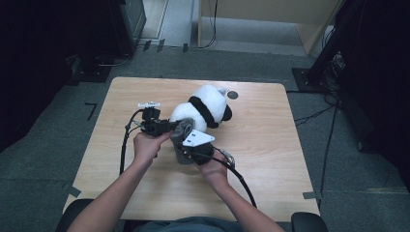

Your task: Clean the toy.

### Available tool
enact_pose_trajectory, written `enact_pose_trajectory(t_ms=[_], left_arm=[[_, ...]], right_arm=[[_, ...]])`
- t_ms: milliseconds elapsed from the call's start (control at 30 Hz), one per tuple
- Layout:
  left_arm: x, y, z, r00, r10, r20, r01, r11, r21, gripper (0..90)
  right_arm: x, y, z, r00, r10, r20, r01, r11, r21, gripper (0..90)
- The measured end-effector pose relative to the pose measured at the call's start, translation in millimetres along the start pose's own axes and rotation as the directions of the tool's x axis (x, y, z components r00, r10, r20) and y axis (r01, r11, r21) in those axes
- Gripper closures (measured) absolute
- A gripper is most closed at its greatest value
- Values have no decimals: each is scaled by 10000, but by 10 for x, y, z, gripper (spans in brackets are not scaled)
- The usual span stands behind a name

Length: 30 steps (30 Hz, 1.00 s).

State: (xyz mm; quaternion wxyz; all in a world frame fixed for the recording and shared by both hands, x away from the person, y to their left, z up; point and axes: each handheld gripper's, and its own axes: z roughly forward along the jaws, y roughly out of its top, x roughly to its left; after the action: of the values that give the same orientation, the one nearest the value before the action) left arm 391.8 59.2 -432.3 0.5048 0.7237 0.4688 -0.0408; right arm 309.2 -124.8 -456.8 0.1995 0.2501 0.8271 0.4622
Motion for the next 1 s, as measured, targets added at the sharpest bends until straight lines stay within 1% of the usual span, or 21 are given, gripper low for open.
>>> enact_pose_trajectory(t_ms=[67,100,133,167,200,233,267,300,367,400,433,533,633,667,700,800,867,933,1000], left_arm=[[-15,1,7,9999,-34,132,34,10000,-31,568],[-21,5,8,9997,-39,233,40,10000,-13,566],[-21,5,8,9997,-39,233,40,10000,-13,566],[-42,7,13,9990,-40,435,41,10000,-10,564],[-51,5,12,9990,39,445,-40,10000,19,564],[-57,3,12,9990,106,424,-108,9999,53,564],[-52,3,9,9990,93,426,-96,9999,72,564],[-34,5,1,9988,-15,495,11,10000,92,564],[-18,7,-8,9983,-74,572,64,9998,175,563],[-11,9,-9,9982,-36,606,21,9997,255,562],[-10,8,-11,9982,-21,598,5,9996,271,560],[-3,8,-8,9981,3,617,-22,9995,314,560],[1,8,-12,9977,-25,670,2,9994,343,560],[1,8,-13,9976,-15,695,-9,9994,339,560],[-3,5,-12,9975,37,699,-59,9995,314,560],[-18,4,-8,9973,134,721,-156,9994,297,560],[-28,10,-11,9969,269,744,-293,9991,304,561],[-32,13,-23,9970,364,685,-386,9988,308,561],[-23,17,-41,9973,459,576,-475,9985,262,560]], right_arm=[[28,-20,59,9996,-295,-41,297,9991,293,807],[50,-35,103,9987,-500,-10,500,9970,587,807],[61,-48,144,9979,-640,-32,640,9950,769,807],[73,-68,190,9977,-679,-43,680,9923,1037,807],[73,-84,212,9972,-746,9,741,9920,1023,807],[67,-102,225,9979,-650,80,639,9934,953,807],[49,-110,222,9988,-466,124,453,9948,911,808],[43,-113,221,9994,-336,101,325,9954,900,808],[38,-128,218,9975,-666,221,643,9935,943,808],[30,-138,217,9966,-775,275,744,9923,989,809],[15,-149,216,9959,-869,245,838,9906,1078,809],[-16,-185,206,9947,-981,304,935,9877,1250,810],[-70,-221,180,9955,-890,333,838,9875,1336,810],[-100,-237,168,9959,-827,364,765,9862,1470,810],[-131,-255,163,9961,-785,392,714,9851,1566,810],[-222,-294,135,9978,-468,467,378,9833,1780,810],[-251,-299,112,9977,-484,466,388,9812,1893,810],[-266,-297,98,9978,-480,446,384,9798,1964,810],[-313,-304,75,9985,-202,500,91,9772,2121,809]])
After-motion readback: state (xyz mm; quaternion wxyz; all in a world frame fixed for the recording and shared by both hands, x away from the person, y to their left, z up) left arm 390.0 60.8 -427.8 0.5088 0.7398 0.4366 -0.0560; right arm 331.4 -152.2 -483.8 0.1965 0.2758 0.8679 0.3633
